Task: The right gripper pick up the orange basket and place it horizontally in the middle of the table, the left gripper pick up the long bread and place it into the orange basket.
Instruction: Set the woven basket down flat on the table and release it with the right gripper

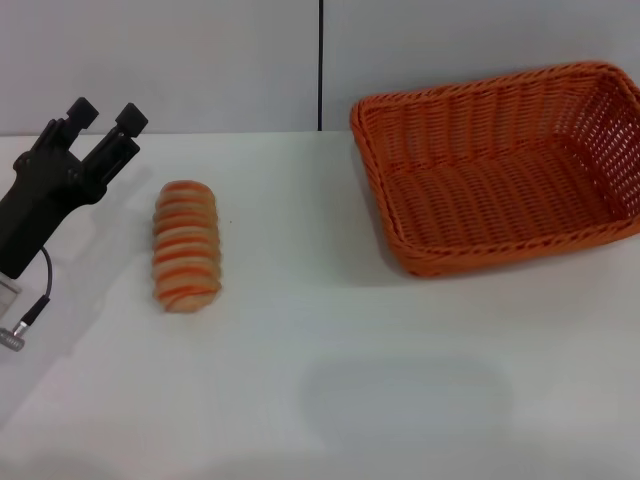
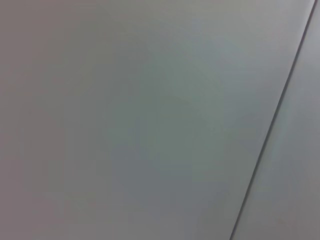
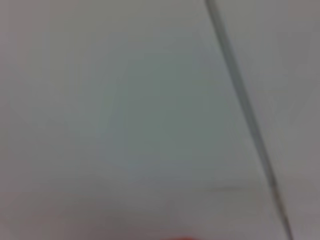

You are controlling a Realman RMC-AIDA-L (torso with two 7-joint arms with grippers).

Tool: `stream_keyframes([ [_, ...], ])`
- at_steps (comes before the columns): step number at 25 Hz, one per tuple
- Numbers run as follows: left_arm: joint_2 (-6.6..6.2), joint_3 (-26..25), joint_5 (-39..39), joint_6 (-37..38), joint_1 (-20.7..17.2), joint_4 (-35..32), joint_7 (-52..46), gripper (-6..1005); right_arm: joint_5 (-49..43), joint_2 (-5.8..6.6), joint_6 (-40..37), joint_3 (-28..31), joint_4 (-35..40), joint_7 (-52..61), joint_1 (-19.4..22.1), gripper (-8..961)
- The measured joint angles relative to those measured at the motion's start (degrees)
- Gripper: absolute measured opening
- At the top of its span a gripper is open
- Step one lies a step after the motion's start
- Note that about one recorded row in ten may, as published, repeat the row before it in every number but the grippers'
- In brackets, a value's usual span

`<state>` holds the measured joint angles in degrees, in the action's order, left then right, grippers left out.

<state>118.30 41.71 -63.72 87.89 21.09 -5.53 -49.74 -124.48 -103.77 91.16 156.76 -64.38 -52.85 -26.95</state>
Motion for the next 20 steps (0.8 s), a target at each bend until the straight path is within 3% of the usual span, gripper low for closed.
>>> stream_keyframes([
  [1,0.0,0.0,0.0,0.0,0.0,0.0,0.0,846,0.0,0.0,0.0,0.0,0.0,0.0,0.0,496],
  [5,0.1,0.72,0.0,-0.59,-0.24,0.25,0.0,845,-7.51,3.12,1.9,-5.49,7.51,4.87,-8.09,496],
  [10,0.12,0.84,0.0,-0.33,-0.71,0.79,0.0,846,-14.54,3.49,0.14,-7.1,12.82,5.31,-12.98,497],
  [20,-0.01,0.83,0.0,-0.61,-1.78,1.06,0.0,845,-19.08,3.6,-4.0,-11.2,17.13,7.04,-15.35,497],
])
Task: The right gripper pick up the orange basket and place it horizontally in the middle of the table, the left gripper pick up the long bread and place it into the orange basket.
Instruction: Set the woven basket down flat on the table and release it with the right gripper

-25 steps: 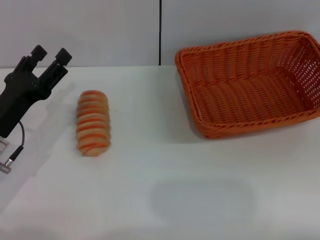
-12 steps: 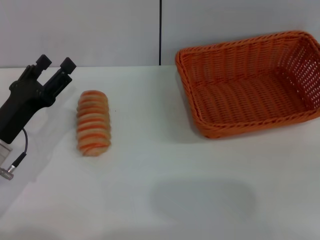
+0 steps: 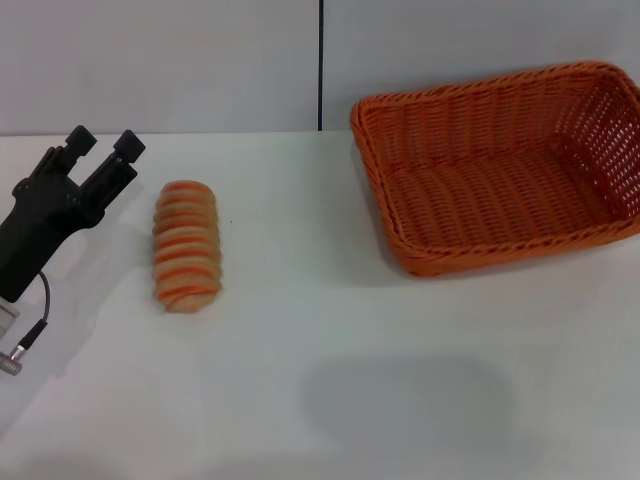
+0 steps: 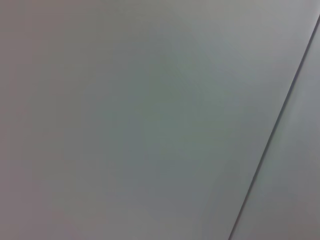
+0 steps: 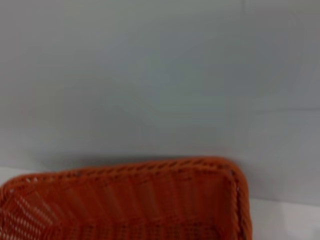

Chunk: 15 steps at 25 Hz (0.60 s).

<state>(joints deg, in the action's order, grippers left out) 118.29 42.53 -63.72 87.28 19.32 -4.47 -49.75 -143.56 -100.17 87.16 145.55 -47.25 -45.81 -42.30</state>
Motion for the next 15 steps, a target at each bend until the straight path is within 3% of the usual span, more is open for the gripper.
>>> stream_keyframes([
  [15,-0.08,0.0,0.0,0.16,-0.78,-0.01,-0.63,845,-0.2,-0.3,-7.17,-7.05,6.36,0.17,0.01,496],
])
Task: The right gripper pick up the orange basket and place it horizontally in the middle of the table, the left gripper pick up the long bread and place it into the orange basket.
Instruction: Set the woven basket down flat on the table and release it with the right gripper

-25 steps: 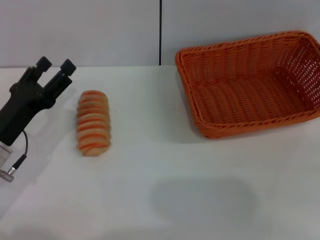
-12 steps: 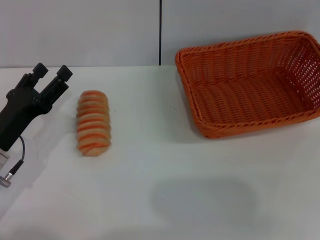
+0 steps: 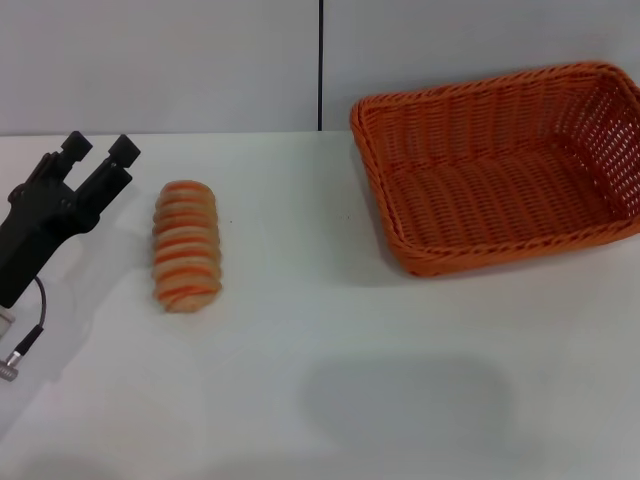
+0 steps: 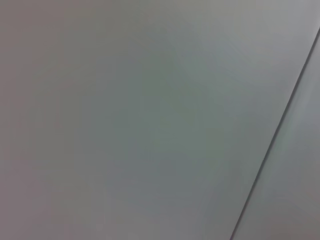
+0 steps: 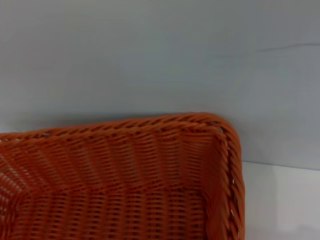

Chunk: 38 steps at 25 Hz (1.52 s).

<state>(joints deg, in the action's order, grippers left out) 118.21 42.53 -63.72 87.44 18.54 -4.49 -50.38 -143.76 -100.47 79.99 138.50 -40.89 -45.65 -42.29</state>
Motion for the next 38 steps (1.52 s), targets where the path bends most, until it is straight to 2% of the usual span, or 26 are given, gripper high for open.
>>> stream_keyframes([
  [8,-0.01,0.0,0.0,0.24,-0.46,0.0,-0.04,845,0.25,-0.47,-3.17,-0.73,3.37,-0.73,-0.53,491],
  [12,-0.01,0.0,0.0,0.19,-0.39,0.0,-0.06,845,0.21,-1.38,-3.97,-0.83,3.49,-1.34,-0.36,488],
  [15,-0.01,0.01,0.0,-0.07,-0.06,0.0,-0.07,845,0.2,-2.58,-5.08,-0.82,3.12,-1.96,0.36,486],
  [18,0.0,0.0,0.0,-0.12,0.06,-0.07,-0.08,846,0.34,-2.92,-5.4,-0.75,2.86,-2.62,0.79,484],
  [23,0.09,0.0,0.0,-0.28,0.16,-0.05,-0.08,846,0.62,-3.42,-5.49,-0.02,2.59,-4.14,1.55,304],
  [27,0.15,-0.01,0.0,-0.64,0.18,-0.01,-0.06,845,1.29,-3.63,-5.14,0.42,2.51,-5.04,1.98,199],
  [28,0.18,-0.04,0.0,-0.81,0.29,0.0,-0.06,845,3.05,-3.68,-4.83,0.39,2.41,-5.58,2.46,173],
  [33,0.14,-0.19,0.02,-0.59,0.35,-0.1,-0.1,845,9.2,-3.73,-3.13,0.44,0.17,-6.4,4.41,172],
  [35,0.1,-0.26,0.15,-0.13,0.25,-0.42,-0.64,846,16.75,-4.31,-1.38,0.49,-4.63,-6.62,7.55,171],
  [37,0.04,-0.36,0.22,-0.15,0.04,-0.5,-0.8,846,19.25,-4.53,-0.94,0.5,-6.29,-6.71,8.46,170],
  [38,0.02,-0.42,0.28,-0.28,-0.09,-0.51,-0.81,846,23.89,-4.94,0.27,0.53,-9.46,-6.83,10.58,169],
])
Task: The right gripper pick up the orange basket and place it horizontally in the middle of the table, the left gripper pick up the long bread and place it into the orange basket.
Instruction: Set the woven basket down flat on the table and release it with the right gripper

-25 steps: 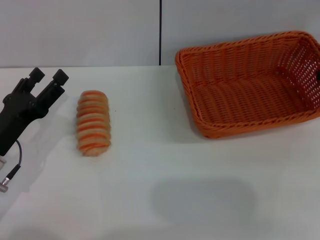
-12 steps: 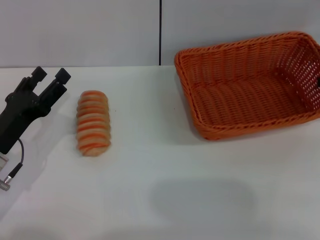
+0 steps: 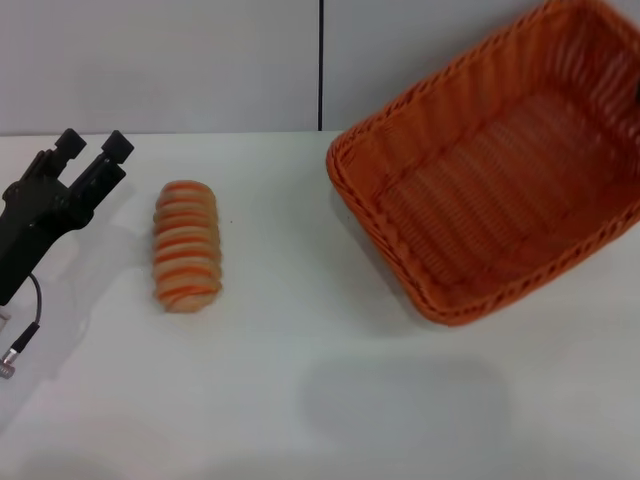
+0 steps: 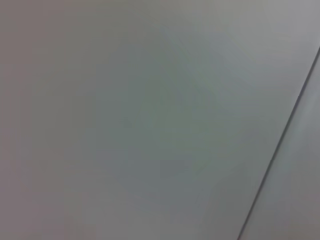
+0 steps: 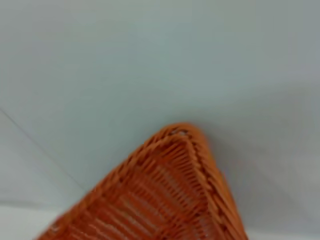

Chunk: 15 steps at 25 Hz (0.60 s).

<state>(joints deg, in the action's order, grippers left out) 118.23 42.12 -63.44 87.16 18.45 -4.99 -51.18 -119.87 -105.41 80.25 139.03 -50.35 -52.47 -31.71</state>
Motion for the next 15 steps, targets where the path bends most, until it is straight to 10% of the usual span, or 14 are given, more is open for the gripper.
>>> stream_keyframes([
  [15,-0.11,-0.02,-0.07,-0.18,0.72,-0.73,0.03,845,11.68,-4.89,8.02,4.61,-1.68,0.37,3.34,172],
])
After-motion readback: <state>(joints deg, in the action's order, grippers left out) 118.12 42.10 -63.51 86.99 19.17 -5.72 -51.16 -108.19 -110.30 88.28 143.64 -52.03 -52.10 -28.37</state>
